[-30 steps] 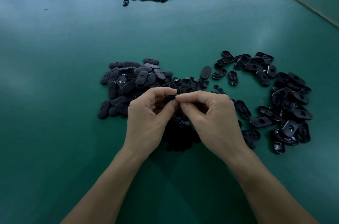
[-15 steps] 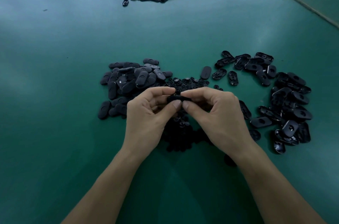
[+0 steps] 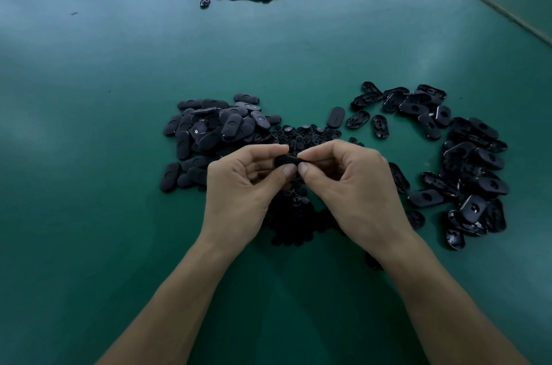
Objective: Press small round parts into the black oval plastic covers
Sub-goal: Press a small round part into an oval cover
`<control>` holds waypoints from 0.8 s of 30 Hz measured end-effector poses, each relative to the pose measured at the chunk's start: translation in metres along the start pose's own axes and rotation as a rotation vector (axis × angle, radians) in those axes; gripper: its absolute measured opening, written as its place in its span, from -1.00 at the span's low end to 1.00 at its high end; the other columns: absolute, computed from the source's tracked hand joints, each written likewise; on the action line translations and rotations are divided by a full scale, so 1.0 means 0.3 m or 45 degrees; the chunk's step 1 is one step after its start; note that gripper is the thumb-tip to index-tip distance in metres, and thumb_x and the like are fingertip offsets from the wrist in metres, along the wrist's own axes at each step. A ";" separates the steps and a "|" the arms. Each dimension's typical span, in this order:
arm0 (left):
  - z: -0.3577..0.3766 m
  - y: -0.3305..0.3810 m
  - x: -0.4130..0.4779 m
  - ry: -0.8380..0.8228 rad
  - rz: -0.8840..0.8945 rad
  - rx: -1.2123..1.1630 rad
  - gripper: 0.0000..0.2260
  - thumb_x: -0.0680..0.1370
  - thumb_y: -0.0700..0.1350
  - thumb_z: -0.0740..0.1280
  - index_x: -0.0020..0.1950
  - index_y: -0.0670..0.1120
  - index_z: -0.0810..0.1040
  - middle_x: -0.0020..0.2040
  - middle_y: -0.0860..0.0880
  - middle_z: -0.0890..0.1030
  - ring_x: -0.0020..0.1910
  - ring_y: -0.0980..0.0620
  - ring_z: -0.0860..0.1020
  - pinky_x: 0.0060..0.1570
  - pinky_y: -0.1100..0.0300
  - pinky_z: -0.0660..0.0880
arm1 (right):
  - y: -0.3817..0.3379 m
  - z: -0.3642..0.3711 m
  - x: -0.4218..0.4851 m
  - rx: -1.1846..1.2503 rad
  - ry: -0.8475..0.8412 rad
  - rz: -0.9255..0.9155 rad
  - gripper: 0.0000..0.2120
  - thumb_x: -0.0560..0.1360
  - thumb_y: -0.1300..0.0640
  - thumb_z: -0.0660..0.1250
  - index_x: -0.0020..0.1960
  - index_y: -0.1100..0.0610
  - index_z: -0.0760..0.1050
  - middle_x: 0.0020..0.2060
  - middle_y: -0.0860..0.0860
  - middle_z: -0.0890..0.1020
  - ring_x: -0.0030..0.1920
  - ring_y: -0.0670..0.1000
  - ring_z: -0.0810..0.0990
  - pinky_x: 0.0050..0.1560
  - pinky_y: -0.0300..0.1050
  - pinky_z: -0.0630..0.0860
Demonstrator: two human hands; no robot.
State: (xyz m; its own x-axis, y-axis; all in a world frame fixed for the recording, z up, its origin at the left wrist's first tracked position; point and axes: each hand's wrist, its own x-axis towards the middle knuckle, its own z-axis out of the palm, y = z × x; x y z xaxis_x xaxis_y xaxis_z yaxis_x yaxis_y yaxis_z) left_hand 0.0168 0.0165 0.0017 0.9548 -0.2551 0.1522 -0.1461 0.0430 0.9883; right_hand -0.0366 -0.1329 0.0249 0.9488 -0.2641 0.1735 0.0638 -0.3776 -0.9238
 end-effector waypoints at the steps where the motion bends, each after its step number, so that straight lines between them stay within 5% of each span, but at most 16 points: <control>1: 0.000 0.000 0.000 0.001 0.002 0.005 -0.77 0.43 -0.24 0.54 -0.02 0.07 0.71 -0.15 0.00 0.73 -0.16 0.08 0.68 -0.08 0.20 0.63 | -0.002 0.003 -0.001 -0.001 0.007 0.003 -0.91 0.50 0.23 0.45 -0.05 0.05 0.65 -0.28 -0.17 0.68 -0.24 -0.22 0.66 -0.22 -0.42 0.53; 8: 0.000 0.004 -0.004 0.016 0.007 0.018 -0.77 0.43 -0.25 0.54 -0.02 0.04 0.71 -0.16 0.00 0.73 -0.16 0.06 0.68 -0.04 0.12 0.65 | -0.003 0.000 0.001 0.031 0.010 0.038 -0.91 0.49 0.22 0.45 -0.08 0.04 0.65 -0.30 -0.17 0.69 -0.27 -0.22 0.66 -0.24 -0.41 0.53; 18: 0.005 0.004 -0.004 0.049 0.032 0.028 -0.77 0.42 -0.30 0.54 -0.10 0.03 0.70 -0.25 0.01 0.71 -0.29 0.12 0.65 -0.20 0.29 0.59 | 0.002 -0.007 0.006 0.008 0.010 0.020 -0.87 0.50 0.21 0.46 -0.07 -0.02 0.67 -0.27 -0.16 0.70 -0.25 -0.19 0.67 -0.23 -0.38 0.53; 24: 0.007 0.002 0.001 0.085 0.043 -0.114 -0.76 0.49 -0.35 0.46 0.01 -0.02 0.67 -0.25 -0.04 0.68 -0.26 0.07 0.65 -0.18 0.27 0.59 | -0.003 -0.005 0.010 -0.064 0.052 0.009 -0.82 0.55 0.20 0.40 0.09 -0.01 0.66 -0.15 -0.20 0.69 -0.09 -0.24 0.65 -0.06 -0.40 0.54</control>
State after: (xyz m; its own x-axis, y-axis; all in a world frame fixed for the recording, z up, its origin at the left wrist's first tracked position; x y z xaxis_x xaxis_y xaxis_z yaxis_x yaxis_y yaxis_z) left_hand 0.0165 0.0142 0.0024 0.9652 -0.1875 0.1821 -0.1579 0.1371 0.9779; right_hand -0.0343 -0.1346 0.0268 0.9356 -0.3024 0.1821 0.0408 -0.4197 -0.9068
